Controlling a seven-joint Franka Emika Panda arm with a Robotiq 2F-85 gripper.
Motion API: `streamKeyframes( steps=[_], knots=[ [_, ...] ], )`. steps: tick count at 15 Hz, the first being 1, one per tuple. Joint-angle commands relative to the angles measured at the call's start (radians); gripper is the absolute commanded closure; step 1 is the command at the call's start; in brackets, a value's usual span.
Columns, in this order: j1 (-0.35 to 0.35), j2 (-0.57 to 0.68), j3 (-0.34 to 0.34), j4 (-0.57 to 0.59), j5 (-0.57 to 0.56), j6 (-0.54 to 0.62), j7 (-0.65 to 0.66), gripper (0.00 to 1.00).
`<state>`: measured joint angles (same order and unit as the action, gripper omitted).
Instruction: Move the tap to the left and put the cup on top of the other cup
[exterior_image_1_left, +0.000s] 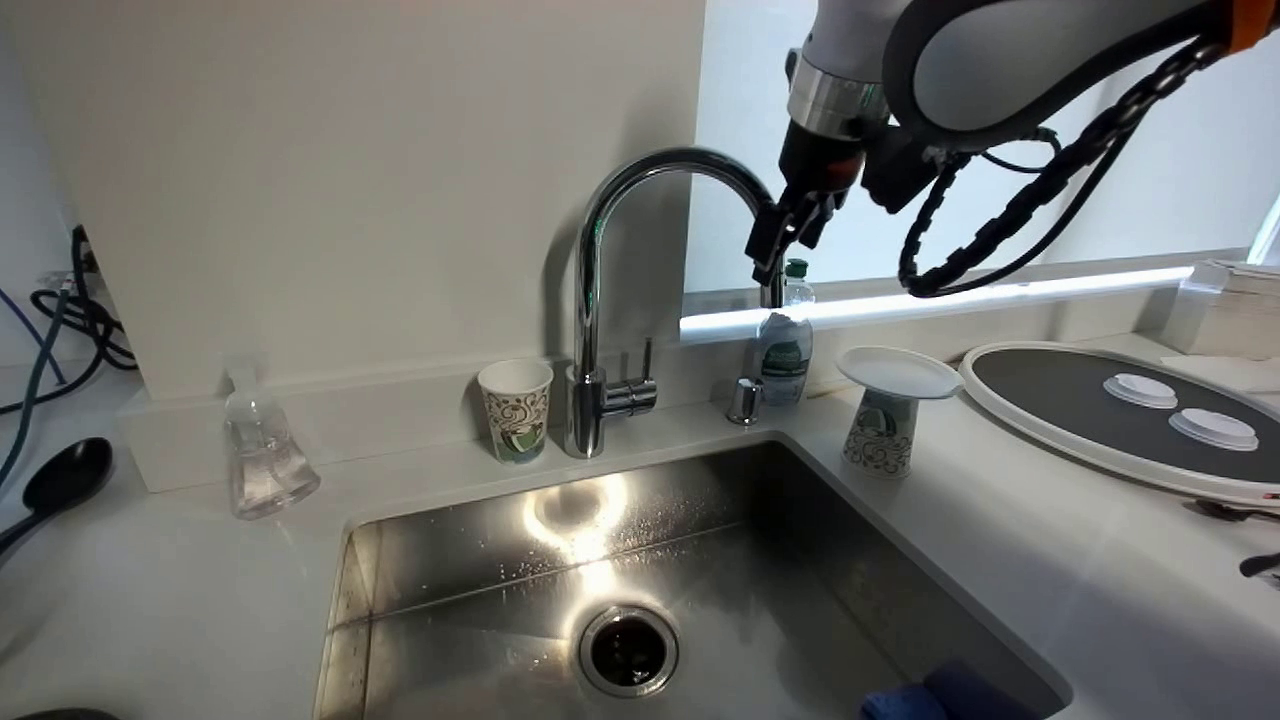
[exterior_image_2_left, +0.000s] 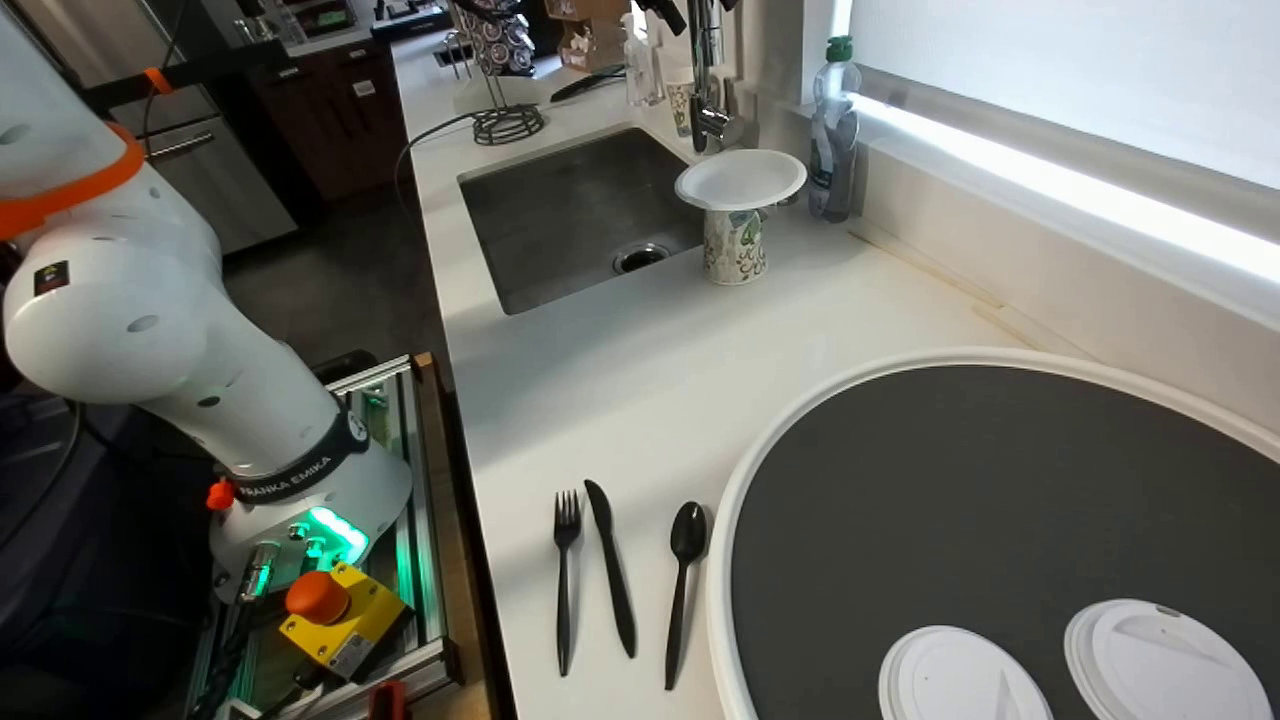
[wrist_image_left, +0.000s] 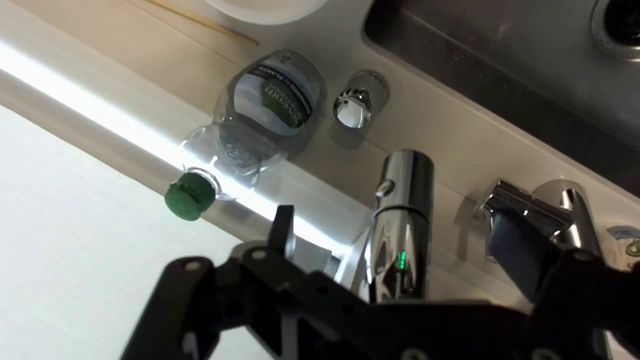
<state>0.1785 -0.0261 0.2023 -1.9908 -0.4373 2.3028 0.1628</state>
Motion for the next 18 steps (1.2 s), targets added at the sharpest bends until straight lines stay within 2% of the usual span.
streamKeyframes(
  steps=[1,10,18],
  knots=[
    [0.008,-0.052,0.003,-0.014,0.049,-0.1,-0.059,0.0],
    [0.049,-0.118,0.028,0.014,0.291,-0.23,-0.176,0.0],
    [0.104,-0.1,0.081,0.05,0.412,-0.235,-0.169,0.0]
  ],
)
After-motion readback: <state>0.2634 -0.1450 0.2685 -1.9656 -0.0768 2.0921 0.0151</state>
